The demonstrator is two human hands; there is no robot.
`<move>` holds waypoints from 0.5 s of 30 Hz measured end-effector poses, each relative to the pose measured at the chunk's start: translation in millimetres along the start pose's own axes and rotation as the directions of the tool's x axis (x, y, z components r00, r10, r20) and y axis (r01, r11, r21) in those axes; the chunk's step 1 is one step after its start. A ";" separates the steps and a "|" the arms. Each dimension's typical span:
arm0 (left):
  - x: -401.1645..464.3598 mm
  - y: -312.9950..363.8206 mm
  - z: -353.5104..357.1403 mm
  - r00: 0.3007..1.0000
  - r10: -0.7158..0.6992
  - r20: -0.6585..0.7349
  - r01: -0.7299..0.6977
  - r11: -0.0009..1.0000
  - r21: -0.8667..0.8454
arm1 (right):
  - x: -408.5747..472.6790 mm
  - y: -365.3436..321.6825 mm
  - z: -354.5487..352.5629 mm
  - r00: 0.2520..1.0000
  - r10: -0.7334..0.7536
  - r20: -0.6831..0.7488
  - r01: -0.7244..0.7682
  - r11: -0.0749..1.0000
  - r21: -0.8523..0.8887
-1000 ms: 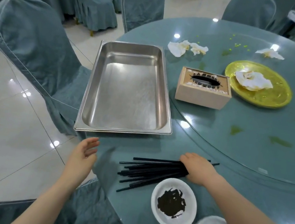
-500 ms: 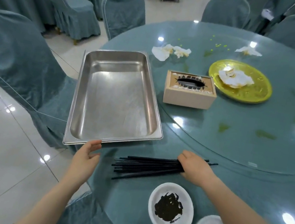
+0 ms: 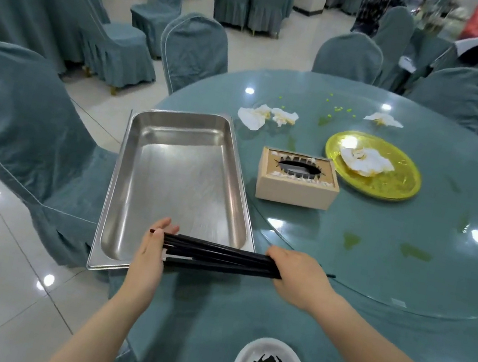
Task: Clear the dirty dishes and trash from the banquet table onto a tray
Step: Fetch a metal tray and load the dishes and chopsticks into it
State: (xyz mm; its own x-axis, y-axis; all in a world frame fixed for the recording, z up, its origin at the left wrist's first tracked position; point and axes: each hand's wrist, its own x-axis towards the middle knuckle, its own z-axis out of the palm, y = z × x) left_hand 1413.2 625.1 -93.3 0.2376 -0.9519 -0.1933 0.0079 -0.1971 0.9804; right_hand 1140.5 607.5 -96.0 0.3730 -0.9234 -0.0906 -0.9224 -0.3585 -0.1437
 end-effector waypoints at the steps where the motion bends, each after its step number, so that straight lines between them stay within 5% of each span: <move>1: 6.5 3.6 -1.3 1.000 -0.018 -0.006 0.018 1.000 -0.023 | 5.4 -2.3 -3.5 1.000 -0.006 -0.010 0.006 1.000 -0.004; 7: 47.8 13.4 -25.5 0.998 -0.030 -0.049 0.030 1.000 -0.009 | 36.5 -13.8 -7.6 0.998 0.058 0.027 -0.058 0.998 -0.022; 10: 64.0 4.7 -44.6 0.998 0.001 -0.069 0.013 0.979 0.202 | 59.3 -25.2 -6.2 0.982 0.185 0.042 -0.188 0.977 0.100; 12: 74.0 -6.0 -56.9 1.000 0.018 -0.014 -0.009 0.864 0.503 | 80.2 -35.2 -7.7 0.956 0.288 0.062 -0.294 0.931 0.216; 15: 84.6 -23.4 -67.6 0.990 -0.009 0.138 -0.109 0.558 0.822 | 117.9 -55.4 -9.6 0.912 0.387 0.139 -0.410 0.828 0.383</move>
State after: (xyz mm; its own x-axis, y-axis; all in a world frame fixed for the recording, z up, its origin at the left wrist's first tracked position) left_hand 1498.7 565.1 -130.0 0.1016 -0.9734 -0.2052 -0.8203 -0.1987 0.5362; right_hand 1234.5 517.1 -89.3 -0.0030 -0.9614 -0.2752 -0.8784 0.1341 -0.4588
